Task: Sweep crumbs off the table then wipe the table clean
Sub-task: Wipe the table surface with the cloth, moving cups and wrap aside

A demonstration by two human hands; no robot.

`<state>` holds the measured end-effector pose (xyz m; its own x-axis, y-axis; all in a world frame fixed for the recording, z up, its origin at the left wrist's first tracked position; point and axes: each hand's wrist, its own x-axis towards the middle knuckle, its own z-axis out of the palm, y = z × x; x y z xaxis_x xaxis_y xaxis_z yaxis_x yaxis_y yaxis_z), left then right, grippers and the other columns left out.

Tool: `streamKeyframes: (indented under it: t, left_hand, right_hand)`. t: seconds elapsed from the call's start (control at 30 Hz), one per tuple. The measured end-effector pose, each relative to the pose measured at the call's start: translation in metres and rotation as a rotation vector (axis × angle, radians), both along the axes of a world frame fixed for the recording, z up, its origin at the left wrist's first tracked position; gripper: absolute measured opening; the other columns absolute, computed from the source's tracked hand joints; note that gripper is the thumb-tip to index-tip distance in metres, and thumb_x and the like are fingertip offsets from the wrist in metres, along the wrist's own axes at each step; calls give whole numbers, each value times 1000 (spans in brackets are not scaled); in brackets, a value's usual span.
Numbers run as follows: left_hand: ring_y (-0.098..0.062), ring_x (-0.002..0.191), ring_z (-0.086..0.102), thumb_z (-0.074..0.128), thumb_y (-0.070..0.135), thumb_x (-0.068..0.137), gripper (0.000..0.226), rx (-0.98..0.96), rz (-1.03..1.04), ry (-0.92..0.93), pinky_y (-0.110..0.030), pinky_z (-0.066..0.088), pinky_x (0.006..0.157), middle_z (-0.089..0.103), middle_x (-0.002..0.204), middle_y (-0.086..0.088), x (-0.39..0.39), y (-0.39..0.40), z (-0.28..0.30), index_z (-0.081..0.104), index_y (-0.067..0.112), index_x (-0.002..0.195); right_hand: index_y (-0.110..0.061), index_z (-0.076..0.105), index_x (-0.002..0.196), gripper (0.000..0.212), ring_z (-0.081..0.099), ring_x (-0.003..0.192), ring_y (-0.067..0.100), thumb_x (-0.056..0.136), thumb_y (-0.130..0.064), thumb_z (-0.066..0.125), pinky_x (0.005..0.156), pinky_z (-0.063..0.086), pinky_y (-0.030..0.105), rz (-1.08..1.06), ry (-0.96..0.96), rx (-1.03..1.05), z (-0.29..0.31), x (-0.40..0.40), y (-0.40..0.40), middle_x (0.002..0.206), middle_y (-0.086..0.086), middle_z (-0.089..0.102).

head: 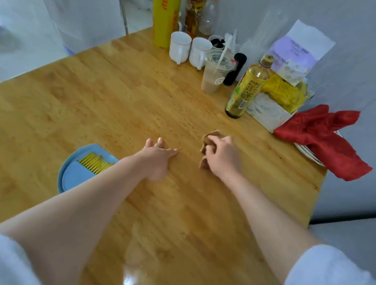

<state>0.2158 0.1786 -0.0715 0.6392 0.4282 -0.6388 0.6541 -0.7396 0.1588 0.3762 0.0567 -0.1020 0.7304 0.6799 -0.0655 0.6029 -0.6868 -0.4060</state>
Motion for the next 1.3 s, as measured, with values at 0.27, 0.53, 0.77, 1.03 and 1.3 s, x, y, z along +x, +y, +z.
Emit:
streamKeyframes:
  t: [0.27, 0.53, 0.77, 1.03, 1.3]
  left_hand:
    - [-39, 151, -13, 39, 12, 99, 76, -49, 17, 22, -52, 15, 121, -19, 165, -5, -2, 2, 1, 2, 41, 158]
    - [-40, 150, -14, 40, 25, 102, 70, -32, 27, 16, -57, 13, 121, -20, 165, -6, 0, 1, -7, -1, 44, 156]
    - [-30, 152, -14, 35, 37, 103, 65, 90, 66, -41, -53, 25, 118, -18, 165, 1, -9, -17, -6, -3, 47, 155]
    - [-36, 152, -8, 39, 29, 104, 70, 190, 30, -21, -51, 22, 118, -19, 165, -7, -7, -44, 2, -5, 43, 157]
    - [-44, 150, -11, 47, 64, 93, 81, 93, -158, -15, -61, 10, 120, -21, 164, -9, -68, -107, 4, -3, 49, 155]
  right_hand:
    - [-41, 63, 127, 31, 63, 89, 16, 97, -35, 55, 74, 53, 32, 308, 57, -81, 9, -8, -79, 119, -7, 53]
    - [-38, 59, 131, 34, 61, 90, 16, 98, -35, 54, 79, 52, 32, 406, 86, -22, 3, -64, -105, 119, -6, 50]
    - [-38, 64, 122, 28, 61, 82, 8, 97, -28, 58, 72, 45, 21, 347, 86, -93, 12, -6, -205, 118, -7, 52]
    - [-39, 58, 128, 31, 56, 77, 1, 99, -34, 54, 70, 43, 14, 270, 160, -40, 11, -104, -200, 113, -13, 43]
    - [-42, 62, 110, 26, 64, 74, 6, 93, -23, 58, 79, 55, 33, -102, 3, -92, 13, -5, -268, 110, -4, 60]
